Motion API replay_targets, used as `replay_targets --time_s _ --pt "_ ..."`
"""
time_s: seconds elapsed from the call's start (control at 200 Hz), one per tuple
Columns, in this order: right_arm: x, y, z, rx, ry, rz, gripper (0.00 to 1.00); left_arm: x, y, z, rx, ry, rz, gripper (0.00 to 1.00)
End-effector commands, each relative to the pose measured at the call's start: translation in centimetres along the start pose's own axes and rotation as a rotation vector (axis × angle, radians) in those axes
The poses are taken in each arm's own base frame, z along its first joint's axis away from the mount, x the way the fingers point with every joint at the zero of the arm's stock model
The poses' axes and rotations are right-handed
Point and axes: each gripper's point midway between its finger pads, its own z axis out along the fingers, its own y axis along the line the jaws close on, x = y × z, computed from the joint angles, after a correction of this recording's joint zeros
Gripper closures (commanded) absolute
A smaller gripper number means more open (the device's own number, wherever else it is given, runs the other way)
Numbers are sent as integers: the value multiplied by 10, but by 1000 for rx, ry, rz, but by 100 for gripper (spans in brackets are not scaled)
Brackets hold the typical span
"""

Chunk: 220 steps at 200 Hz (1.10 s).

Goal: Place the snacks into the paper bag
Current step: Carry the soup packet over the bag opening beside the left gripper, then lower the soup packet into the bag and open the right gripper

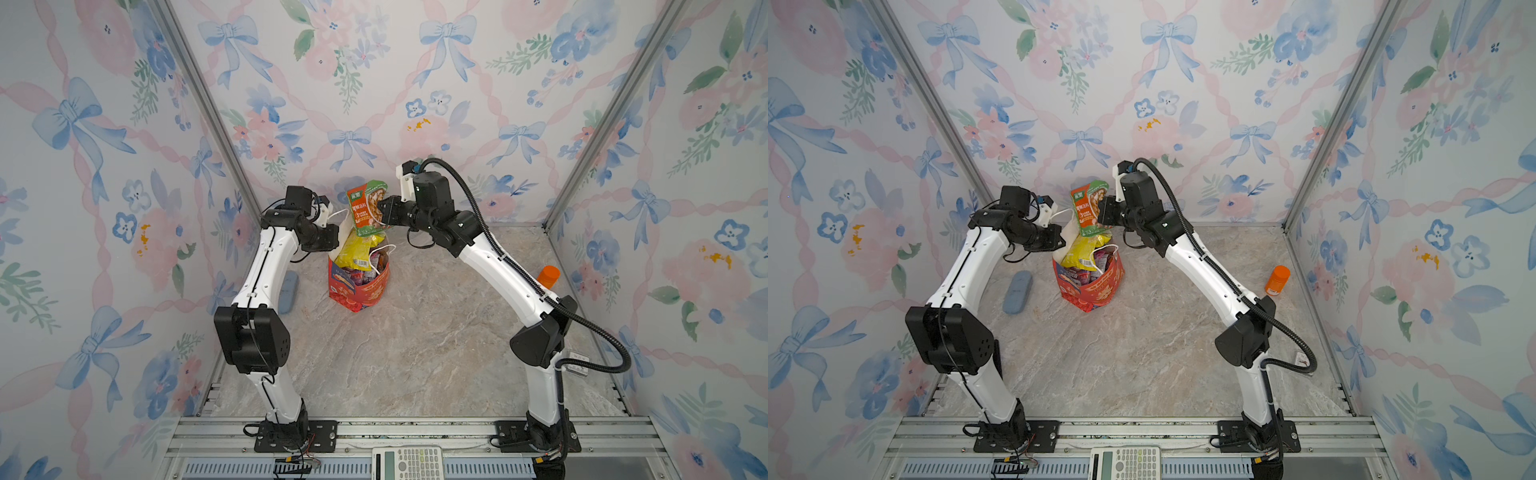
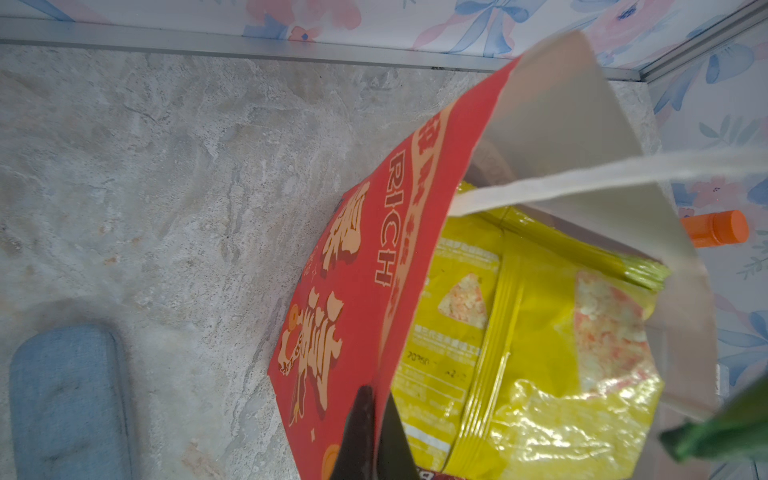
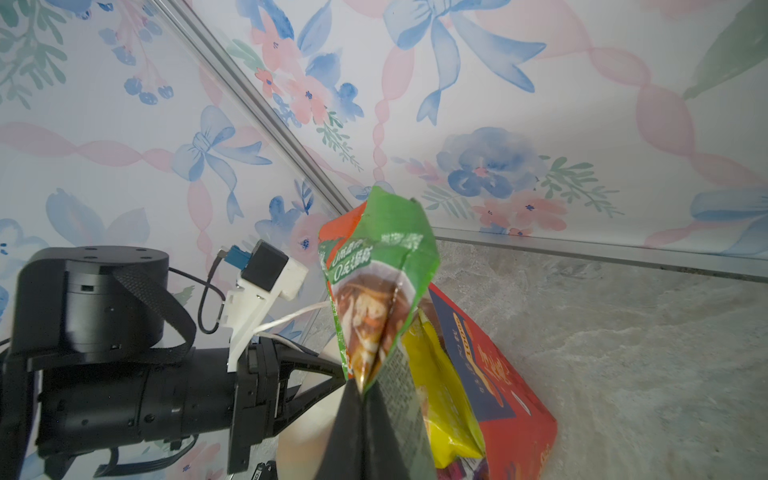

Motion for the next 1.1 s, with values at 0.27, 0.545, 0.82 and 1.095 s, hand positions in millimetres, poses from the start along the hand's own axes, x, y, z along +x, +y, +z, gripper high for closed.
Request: replay_targets --time_s 0.27,0.545,0.82,1.095 --pt "29 17 5 -2 21 14 100 10 7 -4 -13 25 -31 100" --pt "52 6 5 33 36 52 100 10 8 -4 -12 25 -33 100" --pt "45 9 -11 100 29 -92 40 10 8 -5 -13 24 -32 100" --pt "35 16 -18 193 59 -362 45 10 8 -5 -14 24 -32 100"
